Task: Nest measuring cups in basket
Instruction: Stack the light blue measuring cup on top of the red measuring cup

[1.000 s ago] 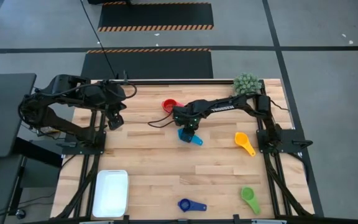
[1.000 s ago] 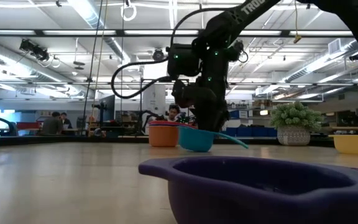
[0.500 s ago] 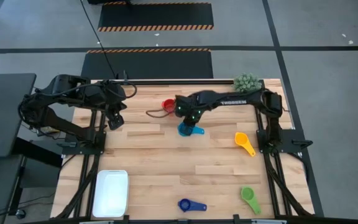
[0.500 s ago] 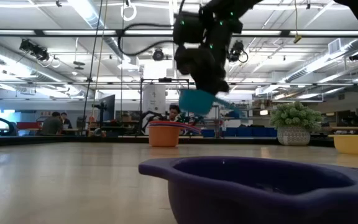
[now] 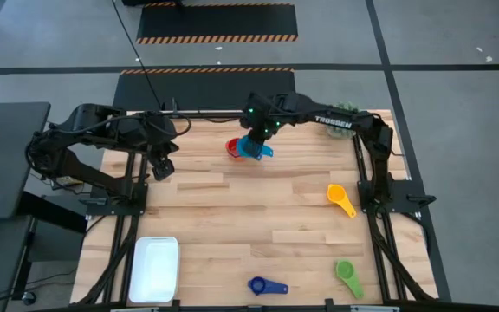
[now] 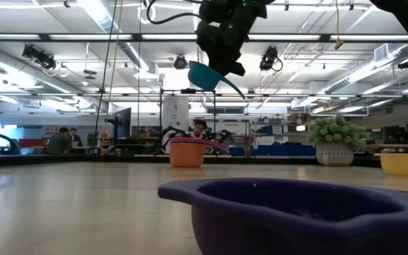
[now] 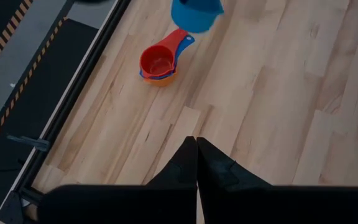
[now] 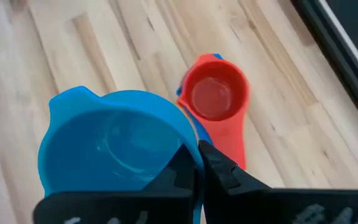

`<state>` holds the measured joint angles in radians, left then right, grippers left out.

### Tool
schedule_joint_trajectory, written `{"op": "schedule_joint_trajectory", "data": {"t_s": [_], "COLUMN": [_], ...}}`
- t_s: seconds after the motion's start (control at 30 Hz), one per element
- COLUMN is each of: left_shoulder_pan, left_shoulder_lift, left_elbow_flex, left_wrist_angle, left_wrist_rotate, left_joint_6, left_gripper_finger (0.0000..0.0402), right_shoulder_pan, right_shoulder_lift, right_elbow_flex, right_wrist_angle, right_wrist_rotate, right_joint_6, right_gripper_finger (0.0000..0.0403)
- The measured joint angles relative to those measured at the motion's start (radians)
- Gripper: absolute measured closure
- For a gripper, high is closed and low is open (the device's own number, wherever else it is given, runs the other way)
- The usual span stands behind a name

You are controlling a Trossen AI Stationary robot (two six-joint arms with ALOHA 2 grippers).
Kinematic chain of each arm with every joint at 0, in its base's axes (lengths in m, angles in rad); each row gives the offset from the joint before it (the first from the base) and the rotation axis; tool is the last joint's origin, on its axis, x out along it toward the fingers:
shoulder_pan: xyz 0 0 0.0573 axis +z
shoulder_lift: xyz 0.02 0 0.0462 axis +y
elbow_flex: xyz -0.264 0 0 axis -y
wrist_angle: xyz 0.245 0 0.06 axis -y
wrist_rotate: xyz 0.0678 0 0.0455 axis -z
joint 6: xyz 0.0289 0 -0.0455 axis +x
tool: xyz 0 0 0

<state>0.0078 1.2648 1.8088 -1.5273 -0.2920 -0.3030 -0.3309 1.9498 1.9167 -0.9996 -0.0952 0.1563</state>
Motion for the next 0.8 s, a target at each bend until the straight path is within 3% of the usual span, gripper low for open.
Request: {"op": "schedule_joint_trajectory", "data": {"t_s": [0.47, 0.8], "left_shoulder_pan": [0.000, 0.000], "left_shoulder_lift": [0.000, 0.000], "left_elbow_flex": [0.000, 0.000], "left_wrist_angle": [0.015, 0.019], "left_wrist_rotate": [0.000, -0.001], "left_joint_6": [-0.031, -0.060], "left_gripper_finger": [0.0399, 0.0399], "right_shoulder_pan": [-0.032, -0.073], "right_shoulder_lift": [0.108, 0.197], "right_elbow_flex": [0.000, -0.001], "right_wrist_angle": [0.205, 0.195], "right_wrist_rotate": [-0.034, -0.034], "right_joint_6": [-0.035, -0.063], "right_gripper_finger": [0.0394, 0.0394]}}
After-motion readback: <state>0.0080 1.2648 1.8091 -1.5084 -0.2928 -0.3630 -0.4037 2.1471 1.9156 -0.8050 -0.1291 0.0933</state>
